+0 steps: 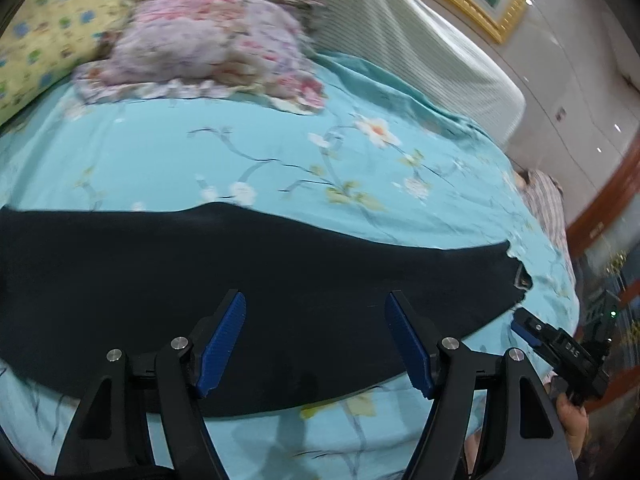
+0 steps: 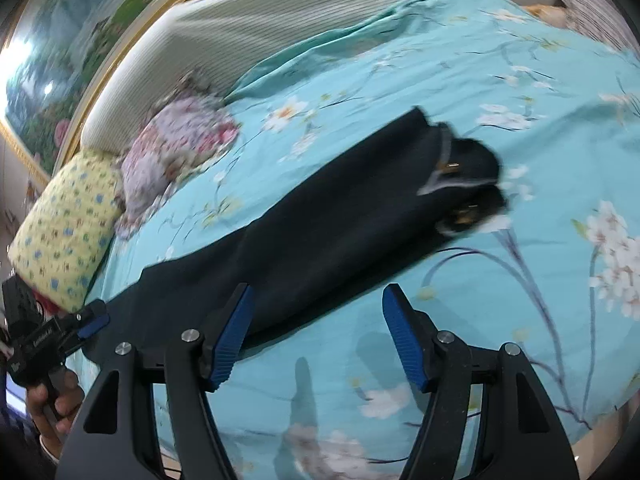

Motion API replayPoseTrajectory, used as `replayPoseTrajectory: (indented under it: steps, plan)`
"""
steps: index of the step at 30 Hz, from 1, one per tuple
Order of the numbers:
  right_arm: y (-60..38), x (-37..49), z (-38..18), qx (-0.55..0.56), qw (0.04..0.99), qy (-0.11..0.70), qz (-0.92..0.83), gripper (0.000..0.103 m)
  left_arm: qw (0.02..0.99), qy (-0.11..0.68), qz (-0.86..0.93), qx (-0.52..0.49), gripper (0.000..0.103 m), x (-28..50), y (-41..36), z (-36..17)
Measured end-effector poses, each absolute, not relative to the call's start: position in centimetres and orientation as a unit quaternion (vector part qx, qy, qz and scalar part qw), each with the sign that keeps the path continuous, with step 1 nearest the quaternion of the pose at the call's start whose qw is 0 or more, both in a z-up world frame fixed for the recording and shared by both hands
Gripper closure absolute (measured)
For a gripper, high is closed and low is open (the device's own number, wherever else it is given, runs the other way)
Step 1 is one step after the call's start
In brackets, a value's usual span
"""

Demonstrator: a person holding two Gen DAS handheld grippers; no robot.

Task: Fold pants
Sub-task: 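Move the right gripper to the pant cuff and grasp it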

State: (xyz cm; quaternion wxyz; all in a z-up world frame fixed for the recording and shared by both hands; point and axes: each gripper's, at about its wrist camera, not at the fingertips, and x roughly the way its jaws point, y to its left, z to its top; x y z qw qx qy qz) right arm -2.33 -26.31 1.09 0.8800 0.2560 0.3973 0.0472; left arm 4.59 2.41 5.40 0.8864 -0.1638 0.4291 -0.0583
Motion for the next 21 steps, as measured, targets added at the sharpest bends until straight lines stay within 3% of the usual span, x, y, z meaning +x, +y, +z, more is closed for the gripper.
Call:
replayPoseTrajectory:
  steps: [21]
  plan:
    - [-33.0,-0.6,-0.7,0.360,0.855,0.373,0.015,0.035,0.849,0.481,-0.212,-0.056,0.027,14.8,-11.5,5.2]
